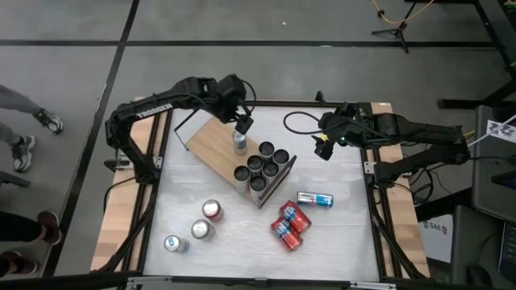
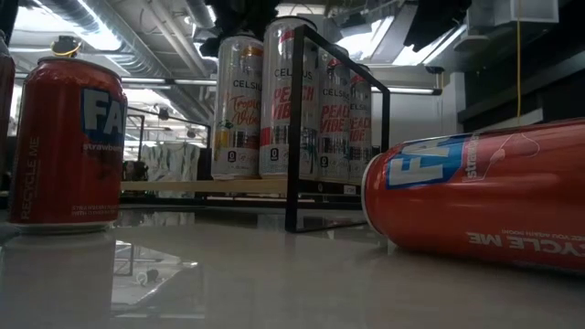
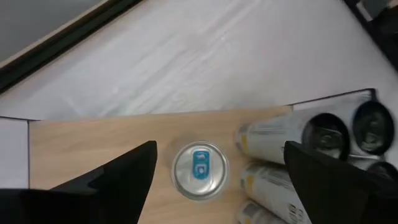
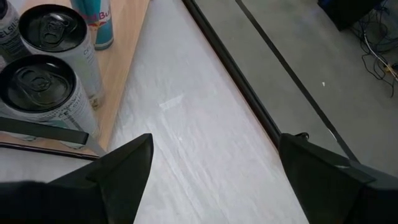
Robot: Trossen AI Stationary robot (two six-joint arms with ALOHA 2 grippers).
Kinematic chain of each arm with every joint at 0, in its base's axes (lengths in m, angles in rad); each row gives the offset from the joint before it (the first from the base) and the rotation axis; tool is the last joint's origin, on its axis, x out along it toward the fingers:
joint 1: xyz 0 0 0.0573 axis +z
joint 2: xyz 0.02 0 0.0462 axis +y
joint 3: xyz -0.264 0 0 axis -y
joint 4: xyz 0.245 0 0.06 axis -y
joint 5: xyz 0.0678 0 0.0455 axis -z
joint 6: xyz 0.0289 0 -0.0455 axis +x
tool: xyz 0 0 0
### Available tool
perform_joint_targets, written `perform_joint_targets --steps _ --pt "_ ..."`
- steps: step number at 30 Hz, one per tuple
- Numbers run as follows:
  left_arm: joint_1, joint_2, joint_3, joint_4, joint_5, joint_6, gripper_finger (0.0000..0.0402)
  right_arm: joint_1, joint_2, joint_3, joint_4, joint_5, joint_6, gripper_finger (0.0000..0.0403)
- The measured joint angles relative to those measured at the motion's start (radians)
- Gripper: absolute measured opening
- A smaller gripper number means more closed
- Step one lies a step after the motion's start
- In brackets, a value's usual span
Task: Place canned beverage on shelf
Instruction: Put the top right blue soda can on the shelf
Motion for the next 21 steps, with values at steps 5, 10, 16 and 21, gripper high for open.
perform_joint_targets --steps 5,10,16,21 --pt "-0.029 0.037 0.000 -0.006 -0.049 -0.026 0.0345 0.000 0.000 0.000 0.000 0.000 0.000 0.0342" --pt "-0.048 0.080 0.000 -0.041 -0.060 -0.050 0.0345 0.000 0.000 0.000 0.000 0.000 0.000 0.0342" --pt "-0.063 0.131 0.000 -0.059 -0.058 -0.052 0.0345 0.000 0.000 0.000 -0.001 0.000 0.000 0.0342" --pt "-0.063 0.163 0.000 -0.086 -0.057 -0.051 0.0345 0.000 0.000 0.000 -0.001 0.000 0.000 0.0342"
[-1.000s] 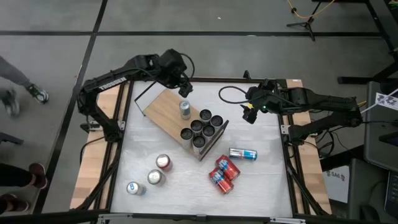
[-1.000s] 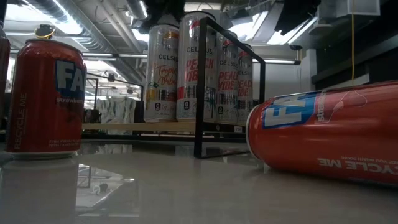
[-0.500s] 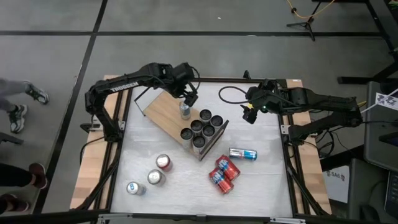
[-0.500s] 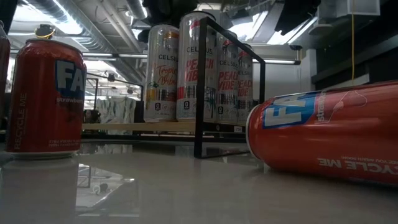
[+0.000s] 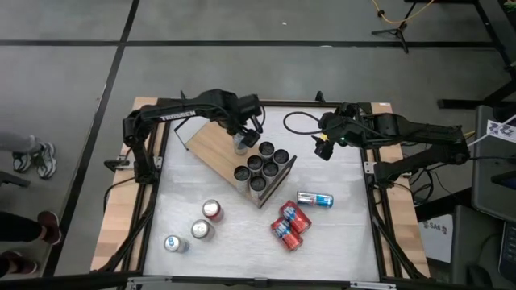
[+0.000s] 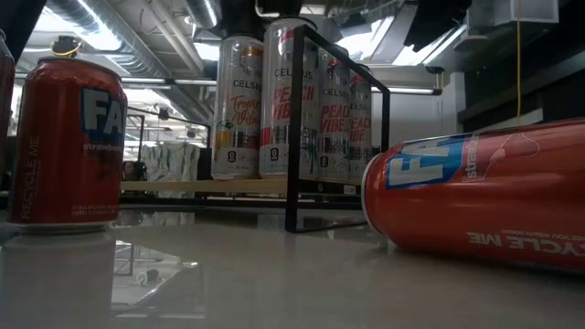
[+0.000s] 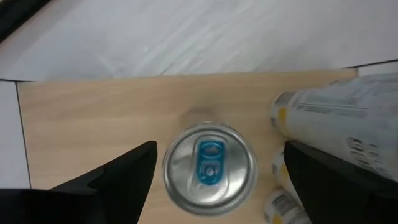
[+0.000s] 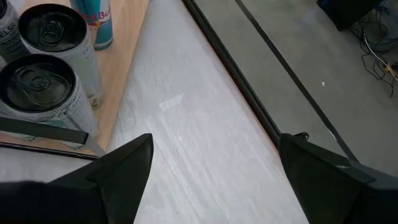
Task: Place canned beverage on shelf
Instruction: Put the top right blue soda can on the shelf
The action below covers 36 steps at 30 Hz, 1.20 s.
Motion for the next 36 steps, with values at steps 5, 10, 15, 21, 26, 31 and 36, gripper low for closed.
perform_joint_targets --steps 5,10,15,21,26,31,36 --pt "0.000 -0.001 0.000 -0.018 -0.008 0.000 0.0345 0.000 0.000 0.000 0.000 0.000 0.000 0.0342" --pt "0.000 0.000 0.000 -0.035 -0.008 0.000 0.0345 0.000 0.000 0.000 0.000 0.000 0.000 0.0342" --pt "0.000 0.008 -0.021 -0.042 -0.008 -0.001 0.0345 0.000 0.000 0.000 0.000 0.000 0.000 0.0342" --pt "0.000 0.008 -0.049 -0.040 -0.020 -0.001 0.0339 0.000 0.000 0.000 0.000 0.000 0.000 0.0342" --pt "0.001 0.007 -0.049 -0.029 -0.033 -0.001 0.0310 0.000 0.000 0.000 0.000 0.000 0.000 0.0342" --pt "0.002 0.007 -0.049 -0.029 -0.034 0.005 0.0274 0.000 0.000 0.000 0.000 0.000 0.000 0.0342" --pt "0.003 0.007 -0.049 -0.029 -0.025 0.041 0.0233 0.000 0.000 0.000 0.000 0.000 0.000 0.0342"
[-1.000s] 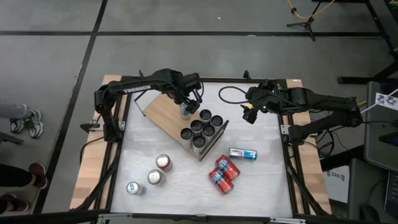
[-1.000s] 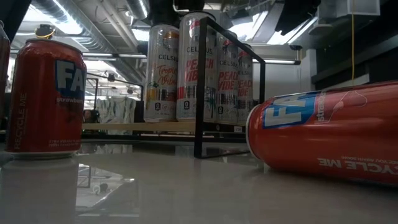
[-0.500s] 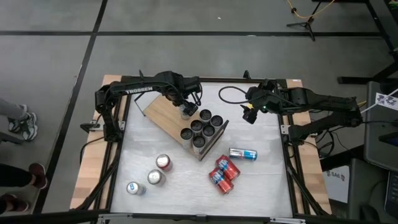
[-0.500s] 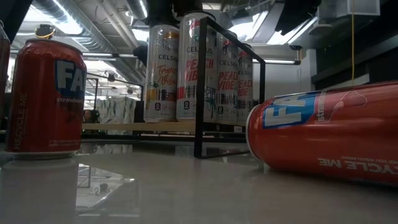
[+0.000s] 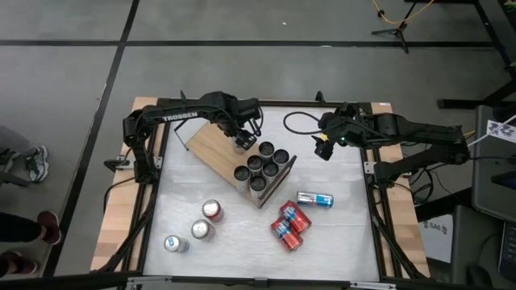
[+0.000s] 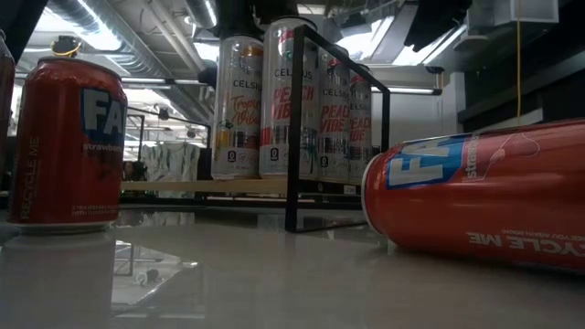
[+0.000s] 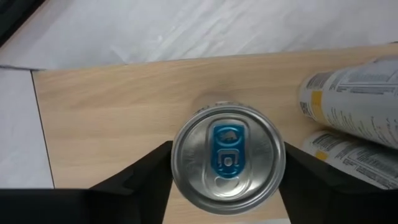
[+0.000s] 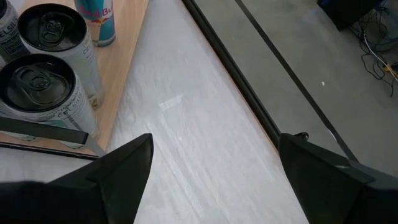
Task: Place canned beverage on shelf
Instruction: Put the top right blue soda can on the shelf
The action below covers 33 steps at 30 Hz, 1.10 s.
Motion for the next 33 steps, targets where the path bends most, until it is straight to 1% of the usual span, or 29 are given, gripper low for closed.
perform_joint_targets --steps 4,11,20,27,33 --pt "0.012 -0.001 0.000 -0.001 0.023 0.049 0.0214 0.000 0.000 0.000 0.000 0.000 0.000 0.0342" --pt "0.044 -0.002 0.000 -0.006 0.053 0.191 0.0215 0.000 0.000 0.000 0.000 0.000 0.000 0.0342" --pt "0.096 -0.002 0.000 -0.034 0.055 0.399 0.0215 0.000 0.000 0.000 0.000 0.000 0.000 0.0342" --pt "0.134 -0.006 0.001 -0.043 0.051 0.589 0.0215 0.000 0.000 0.000 0.000 0.000 0.000 0.0342" --pt "0.171 -0.029 -0.002 -0.071 0.038 0.703 0.0215 0.000 0.000 0.000 0.000 0.000 0.000 0.0342"
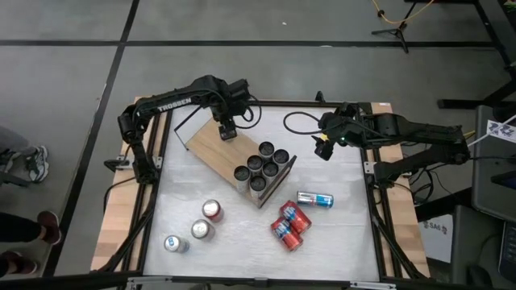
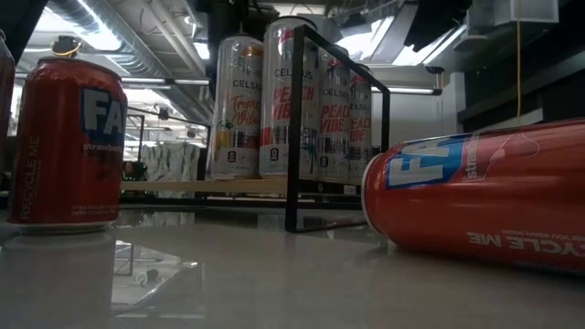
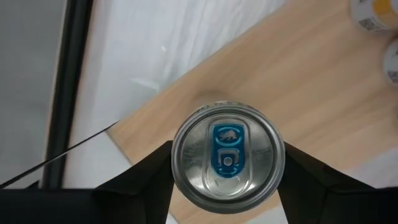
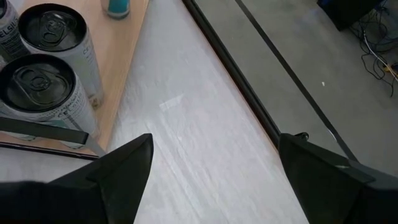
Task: Place canned beverage on shelf
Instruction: Put the top right blue soda can on the shelf
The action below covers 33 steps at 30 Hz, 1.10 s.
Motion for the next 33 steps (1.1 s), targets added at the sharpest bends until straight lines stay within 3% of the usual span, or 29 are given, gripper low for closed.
perform_joint_targets --steps 14,27,33 --pt "0.082 -0.059 0.000 -0.005 0.003 0.049 0.0215 0.000 0.000 0.000 0.000 0.000 0.000 0.0342" --pt "0.081 -0.061 -0.100 0.049 0.007 0.049 0.0215 0.000 0.000 0.000 0.000 0.000 0.000 0.0342" --pt "0.081 -0.063 -0.109 0.050 0.010 0.048 0.0240 0.000 0.000 0.000 0.000 0.000 0.000 0.0342"
